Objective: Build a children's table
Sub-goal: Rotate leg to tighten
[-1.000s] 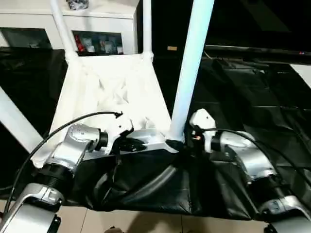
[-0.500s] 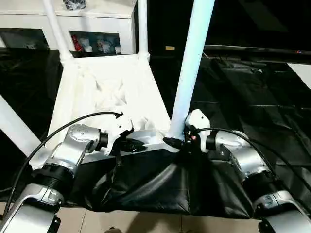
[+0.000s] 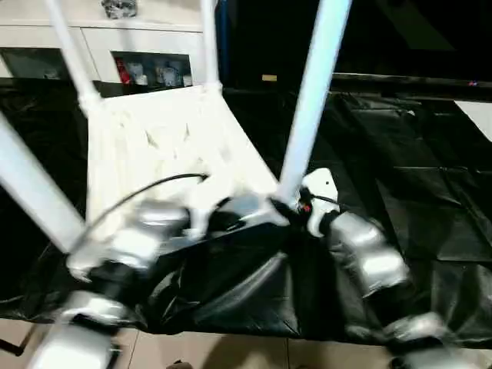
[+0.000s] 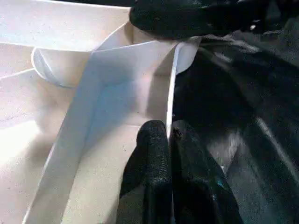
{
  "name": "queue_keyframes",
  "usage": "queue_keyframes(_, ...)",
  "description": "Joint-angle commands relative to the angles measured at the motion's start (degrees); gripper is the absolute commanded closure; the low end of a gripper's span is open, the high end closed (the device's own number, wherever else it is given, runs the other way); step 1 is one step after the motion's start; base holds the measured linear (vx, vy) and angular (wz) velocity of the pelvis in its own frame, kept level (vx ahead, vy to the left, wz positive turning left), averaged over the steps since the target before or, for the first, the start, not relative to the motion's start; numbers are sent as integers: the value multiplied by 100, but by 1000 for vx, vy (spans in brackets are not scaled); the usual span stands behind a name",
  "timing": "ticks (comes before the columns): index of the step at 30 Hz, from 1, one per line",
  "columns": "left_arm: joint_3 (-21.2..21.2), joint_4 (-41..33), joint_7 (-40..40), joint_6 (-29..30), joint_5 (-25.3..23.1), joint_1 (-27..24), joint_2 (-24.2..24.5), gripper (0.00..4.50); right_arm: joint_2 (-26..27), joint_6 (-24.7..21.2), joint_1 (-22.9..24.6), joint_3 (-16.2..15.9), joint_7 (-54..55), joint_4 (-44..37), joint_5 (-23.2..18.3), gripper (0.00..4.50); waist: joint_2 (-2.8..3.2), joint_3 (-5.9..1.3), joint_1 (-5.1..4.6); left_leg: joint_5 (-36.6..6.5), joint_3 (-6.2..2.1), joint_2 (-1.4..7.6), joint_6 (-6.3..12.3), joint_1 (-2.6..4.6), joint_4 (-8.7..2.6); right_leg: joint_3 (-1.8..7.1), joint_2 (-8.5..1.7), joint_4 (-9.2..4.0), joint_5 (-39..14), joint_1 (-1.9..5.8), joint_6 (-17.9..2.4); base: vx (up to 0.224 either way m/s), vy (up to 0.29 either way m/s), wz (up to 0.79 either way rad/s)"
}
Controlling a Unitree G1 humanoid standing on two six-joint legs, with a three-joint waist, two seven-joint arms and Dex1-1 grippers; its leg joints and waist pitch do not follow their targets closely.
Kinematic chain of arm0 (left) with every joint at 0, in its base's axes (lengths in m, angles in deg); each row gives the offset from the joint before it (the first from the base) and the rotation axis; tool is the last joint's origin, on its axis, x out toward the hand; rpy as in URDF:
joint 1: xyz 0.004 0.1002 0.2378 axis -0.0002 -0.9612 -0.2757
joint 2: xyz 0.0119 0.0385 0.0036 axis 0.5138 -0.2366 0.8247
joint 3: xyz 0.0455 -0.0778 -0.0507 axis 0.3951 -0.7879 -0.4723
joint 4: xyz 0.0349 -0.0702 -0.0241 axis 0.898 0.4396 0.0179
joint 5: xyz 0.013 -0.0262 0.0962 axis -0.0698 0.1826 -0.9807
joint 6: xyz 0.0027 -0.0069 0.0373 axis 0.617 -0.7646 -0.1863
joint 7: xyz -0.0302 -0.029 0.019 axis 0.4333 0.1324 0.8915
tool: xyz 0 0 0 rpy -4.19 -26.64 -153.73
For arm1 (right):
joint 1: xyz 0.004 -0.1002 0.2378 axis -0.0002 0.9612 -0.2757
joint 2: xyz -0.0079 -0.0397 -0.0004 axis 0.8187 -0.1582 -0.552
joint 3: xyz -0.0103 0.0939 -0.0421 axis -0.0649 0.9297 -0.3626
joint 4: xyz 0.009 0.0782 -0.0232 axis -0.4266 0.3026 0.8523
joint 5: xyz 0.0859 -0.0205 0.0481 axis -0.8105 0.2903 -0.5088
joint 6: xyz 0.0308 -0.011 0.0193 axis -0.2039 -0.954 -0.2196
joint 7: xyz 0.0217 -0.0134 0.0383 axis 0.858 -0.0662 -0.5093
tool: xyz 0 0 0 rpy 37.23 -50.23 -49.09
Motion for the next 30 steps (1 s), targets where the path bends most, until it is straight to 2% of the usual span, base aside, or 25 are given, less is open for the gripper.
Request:
queue_keyframes(1,-62,119,810,-70,53,229,-451,450,791,-113,-29,-708,-420,57,-124,181,-39,-333,-4,-1313,59,-94,19,-13,-416,217,-259,-565,-2030,278,-727,0,0,0)
queue_keyframes(2,-53,133,825,-89,37,239,-471,450,828,-100,-44,-744,-444,59,-116,181,-30,-332,-1,-1368,55,-97,27,-13,-419,215,-262,-572,-2095,275,-693,0,0,0)
queue_keyframes(3,-53,193,753,-169,49,282,-488,450,809,72,-50,-956,-765,-22,-49,181,-77,-327,2,-1386,54,-101,51,-24,-422,211,-261,-582,-2166,277,-642,0,0,0)
queue_keyframes(4,-53,205,717,-188,58,293,-481,450,788,126,-48,-995,-843,-45,-29,181,-61,-326,6,-1380,52,-102,57,-27,-424,216,-265,-588,-2203,271,-613,0,0,0)
queue_keyframes(5,-52,203,683,-206,62,294,-463,450,774,129,-52,-986,-855,-49,-34,146,-61,-324,4,-1382,50,-101,60,-27,-427,215,-263,-589,-2212,270,-602,0,0,0)
queue_keyframes(6,-53,175,566,-253,79,292,-388,450,720,124,-62,-915,-914,-73,-92,125,-81,-327,6,-1349,47,-100,72,-37,-429,215,-268,-581,-2207,279,-587,0,0,0)
queue_keyframes(7,-81,151,457,-295,105,294,-311,450,681,105,-92,-822,-996,-92,-179,111,-137,-329,8,-1318,53,-98,91,-44,-430,214,-273,-588,-2204,284,-574,0,0,0)
queue_keyframes(8,-111,117,319,-319,151,286,-231,450,613,84,-131,-733,-1083,-99,-250,104,-113,-331,13,-1302,42,-99,128,-51,-432,216,-285,-574,-2206,292,-558,0,0,0)
queue_keyframes(9,-155,47,188,-291,189,260,-155,450,517,44,-156,-651,-1193,-134,-303,91,-111,-337,4,-1238,39,-99,145,-81,-433,212,-286,-564,-2144,307,-553,0,0,0)
queue_keyframes(10,-166,-26,-22,-374,234,218,-61,450,388,22,-185,-614,-1346,-153,-328,79,-138,-338,-2,-1187,39,-96,146,-92,-434,211,-285,-561,-2092,313,-556,0,0,0)
queue_keyframes(11,-163,-116,-271,-439,294,161,30,450,242,-3,-210,-609,-1489,-158,-323,70,-123,-344,-1,-1141,41,-97,156,-88,-428,210,-282,-550,-2014,310,-584,0,0,0)
queue_keyframes(12,-168,-162,-460,-426,335,119,138,450,84,2,-258,-613,-1658,-110,-283,70,-156,-350,-10,-1060,51,-90,189,-92,-419,217,-278,-534,-1824,310,-649,0,0,0)
queue_keyframes(13,-168,-165,-470,-425,337,116,143,450,76,2,-261,-614,-1667,-108,-280,70,-145,-350,-5,-1021,45,-89,194,-94,-416,215,-279,-511,-1729,316,-700,0,0,0)
queue_keyframes(14,-126,-242,-1007,-601,435,10,430,450,-313,50,-382,-639,-2226,50,-238,70,-169,-355,-3,-916,43,-92,227,-106,-414,210,-284,-495,-1593,335,-763,0,0,0)
queue_keyframes(15,-98,-221,-1196,-733,431,-25,568,450,-491,70,-428,-667,-2580,102,-259,70,-167,-366,-15,-880,38,-87,241,-125,-405,207,-284,-470,-1490,358,-813,0,0,0)
queue_keyframes(17,-63,-194,-1455,-857,448,-68,729,450,-719,126,-465,-734,-3073,139,-297,70,-156,-354,-22,-890,70,-73,329,-78,-383,220,-276,-469,-1273,304,-953,0,0,0)
queue_keyframes(19,-62,-180,-1760,-872,528,-101,872,450,-943,171,-482,-839,-3608,139,-317,70,-145,-362,19,-786,77,-52,368,-55,-376,228,-279,-430,-1063,301,-1092,0,0,0)
queue_keyframes(20,-61,-179,-1848,-888,549,-112,914,450,-1012,174,-482,-869,-3787,128,-328,70,-165,-353,28,-732,81,-42,375,-62,-379,225,-268,-407,-887,302,-1168,0,0,0)
queue_keyframes(21,-36,-183,-2139,-843,599,-128,1052,450,-1135,273,-517,-904,-4130,174,-322,70,-159,-369,57,-718,87,-40,381,-29,-368,226,-274,-377,-755,303,-1238,0,0,0)
queue_keyframes(23,-8,-188,-2379,-837,639,-141,1165,450,-1201,274,-549,-939,-4386,192,-346,70,-152,-369,59,-625,94,-37,430,-35,-364,225,-263,-342,-463,312,-1358,0,0,0)
queue_keyframes(25,31,-218,-2610,-788,682,-153,1277,450,-1277,282,-598,-992,-4683,219,-398,70,-162,-367,71,-639,93,-32,416,-33,-366,218,-268,-333,-442,322,-1399,0,0,0)
queue_keyframes(26,52,-182,-2680,-857,675,-139,1319,450,-1305,236,-633,-1018,-4868,233,-447,70,-197,-360,72,-686,96,-27,389,-32,-371,216,-271,-340,-501,325,-1401,0,0,0)
queue_keyframes(27,66,-133,-2732,-903,663,-117,1350,450,-1331,223,-663,-1052,-5034,249,-472,70,-206,-357,87,-732,95,-24,385,-29,-371,218,-279,-338,-563,328,-1404,0,0,0)
queue_keyframes(28,78,-75,-2791,-957,637,-91,1375,450,-1356,227,-694,-1088,-5168,277,-472,96,-214,-354,94,-746,97,-22,383,-28,-371,220,-282,-345,-598,326,-1396,0,0,0)
queue_keyframes(30,100,46,-2914,-1082,577,-13,1410,450,-1397,287,-770,-1174,-5335,364,-401,104,-175,-342,125,-825,94,-19,320,-23,-380,225,-288,-364,-767,317,-1345,0,0,0)
